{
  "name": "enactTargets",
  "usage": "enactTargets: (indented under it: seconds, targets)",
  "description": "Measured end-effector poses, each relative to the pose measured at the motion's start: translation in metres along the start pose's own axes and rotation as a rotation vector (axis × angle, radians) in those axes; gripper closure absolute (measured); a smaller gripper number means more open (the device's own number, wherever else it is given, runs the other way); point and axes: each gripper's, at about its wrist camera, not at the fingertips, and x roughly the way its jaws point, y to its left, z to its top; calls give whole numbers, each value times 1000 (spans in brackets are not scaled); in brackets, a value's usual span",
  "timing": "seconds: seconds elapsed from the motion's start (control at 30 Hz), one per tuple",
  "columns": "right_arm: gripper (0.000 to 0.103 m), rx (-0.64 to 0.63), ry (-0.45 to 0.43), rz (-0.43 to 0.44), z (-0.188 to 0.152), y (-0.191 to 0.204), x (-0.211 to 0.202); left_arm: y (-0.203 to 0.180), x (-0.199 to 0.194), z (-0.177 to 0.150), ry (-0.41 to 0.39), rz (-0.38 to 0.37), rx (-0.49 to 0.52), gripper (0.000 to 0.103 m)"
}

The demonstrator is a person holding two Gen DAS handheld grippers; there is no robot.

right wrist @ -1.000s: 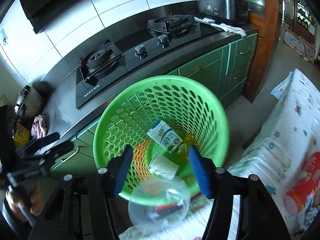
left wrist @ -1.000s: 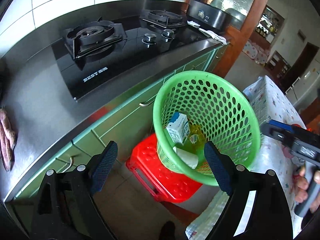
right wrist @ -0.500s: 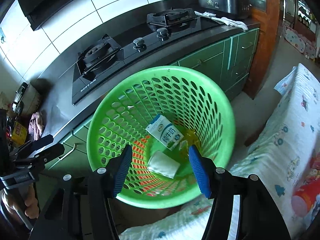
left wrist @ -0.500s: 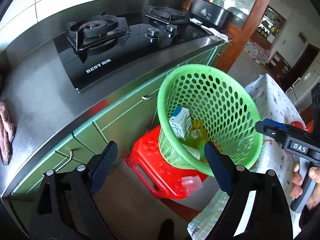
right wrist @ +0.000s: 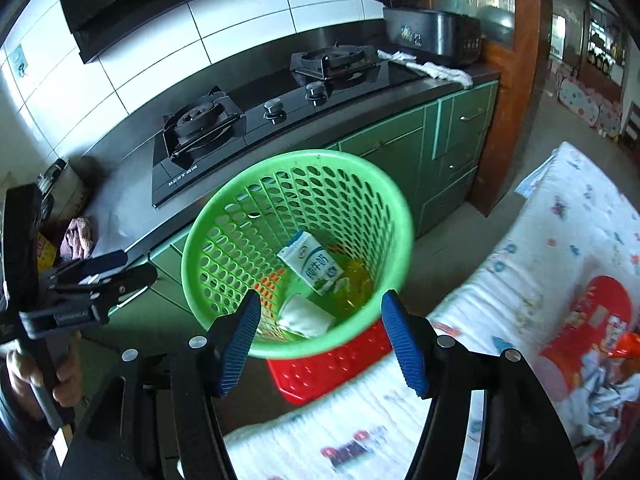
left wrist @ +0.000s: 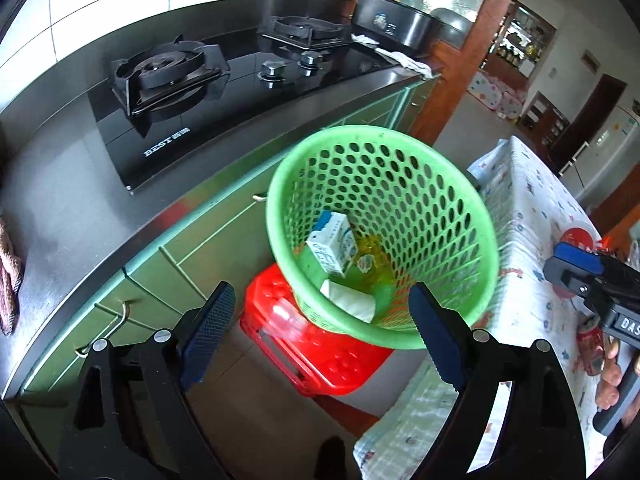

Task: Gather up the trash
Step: 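Move both tools back over the table toward the Coca-Cola can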

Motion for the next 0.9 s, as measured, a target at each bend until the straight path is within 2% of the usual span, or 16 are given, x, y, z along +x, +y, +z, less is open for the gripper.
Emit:
enactTargets:
  seconds: [0.4,0.7,0.77,0.83,0.9]
  targets:
    - [39,31,-40,-70,-38,-38,-74,-35,-24,1,-32,-41,47,16]
    - [37,122,-38,-157,-103,-83,-129,-85,-40,-14,-43,-91,138,16]
    - [35,136,-33,-187,-119,-94,-140,-99,-43,-20,-41,-107,163,16]
    - [28,153,-33,-216,-136,-105,-151,-113,-45,-26,-38,-118,190,16]
    - [28,176,-18,-233,-152,-119,-159,-128,-46,-32,-35,-132,222,16]
